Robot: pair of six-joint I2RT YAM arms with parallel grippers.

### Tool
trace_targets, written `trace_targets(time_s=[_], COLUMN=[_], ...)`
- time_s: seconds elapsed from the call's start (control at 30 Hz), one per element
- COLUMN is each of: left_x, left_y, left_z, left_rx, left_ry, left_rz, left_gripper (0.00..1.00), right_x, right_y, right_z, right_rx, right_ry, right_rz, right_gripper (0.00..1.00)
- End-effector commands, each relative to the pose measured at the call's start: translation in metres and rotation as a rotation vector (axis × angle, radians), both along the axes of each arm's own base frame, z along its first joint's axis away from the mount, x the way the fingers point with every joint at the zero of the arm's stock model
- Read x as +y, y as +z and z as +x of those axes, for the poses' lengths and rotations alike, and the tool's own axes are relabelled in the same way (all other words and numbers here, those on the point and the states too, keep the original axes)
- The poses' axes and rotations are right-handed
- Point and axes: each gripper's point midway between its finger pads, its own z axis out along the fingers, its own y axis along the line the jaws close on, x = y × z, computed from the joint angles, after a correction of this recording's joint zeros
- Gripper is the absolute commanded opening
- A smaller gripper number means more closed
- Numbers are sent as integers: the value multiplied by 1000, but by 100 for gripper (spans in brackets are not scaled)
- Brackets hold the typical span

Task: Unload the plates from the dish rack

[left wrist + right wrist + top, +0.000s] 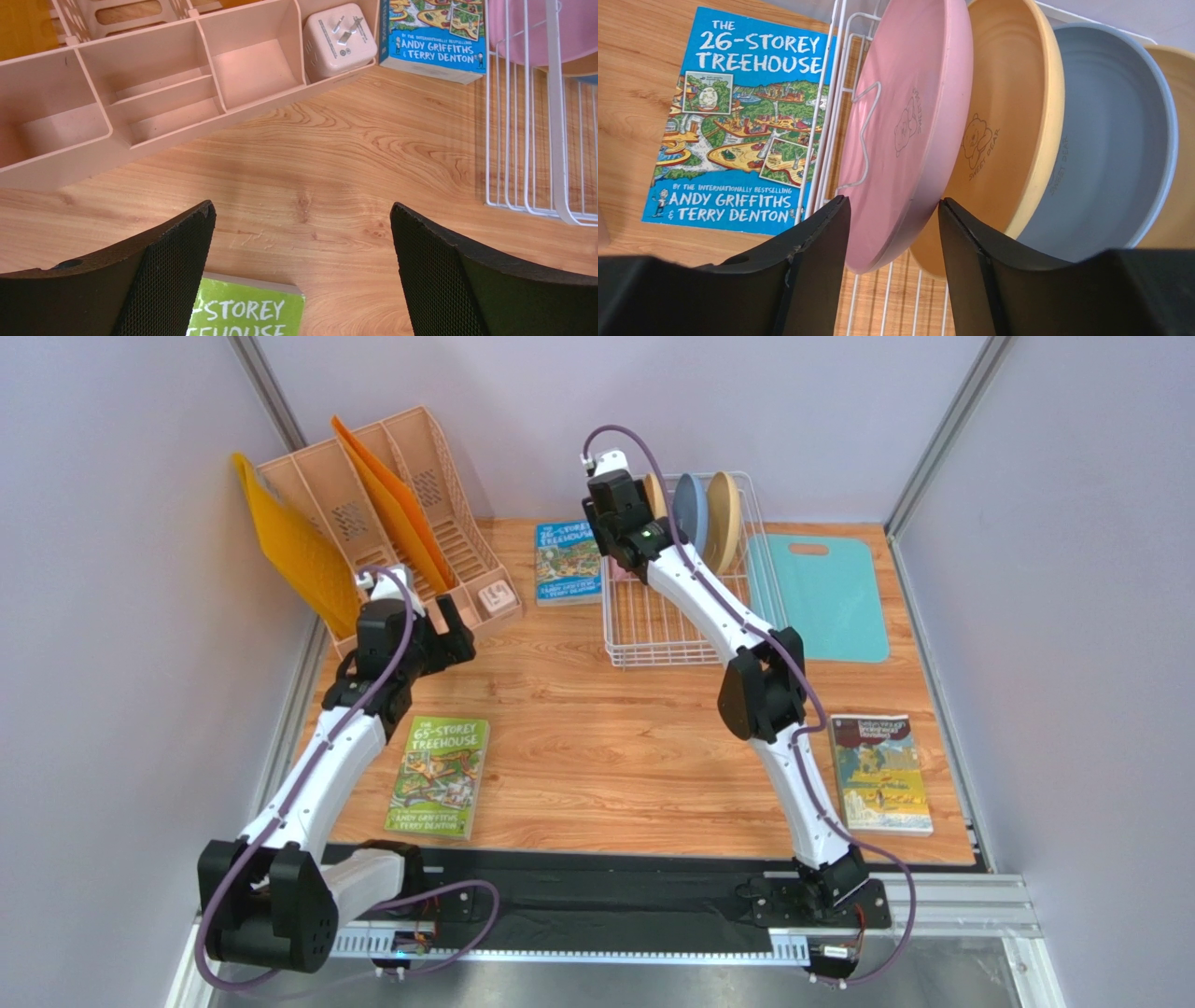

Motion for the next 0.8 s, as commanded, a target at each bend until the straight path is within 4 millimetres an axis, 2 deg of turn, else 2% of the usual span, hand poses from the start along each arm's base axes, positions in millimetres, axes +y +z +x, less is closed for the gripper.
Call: trace_targets(time_s=[0.0, 0.13, 0.2, 0.43, 0.5, 0.53, 0.57, 0.77], left_x=[-1, -1, -1, 1, 2, 2, 3, 3], left_y=[3, -1, -3, -9, -9, -9, -8, -11], left_z=[8, 9, 9, 8, 7, 6, 6, 5], left_rx=[-28, -19, -15, -4, -3, -5, -5, 5], left_ry=[-2, 0, 0, 9, 11, 13, 17, 11], left_rz=[6, 6, 7, 11, 18, 19, 19, 25], left_gripper=[100, 100, 99, 99, 99, 99, 100, 99], right_x=[-2, -3, -4, -5, -16, -12, -18, -23], right_y=[16, 17, 18, 18, 17, 18, 22, 21], right_z=[18, 19, 20, 19, 19, 18, 17, 15], right_rx=[-81, -94, -102, -145, -163, -184, -203, -246], right_ry=[-14, -19, -17, -68, -130, -144, -185, -263], right_rz=[12, -2, -16, -95, -139, -143, -166, -230], right_gripper=[51, 32, 30, 5, 0, 0, 0, 0])
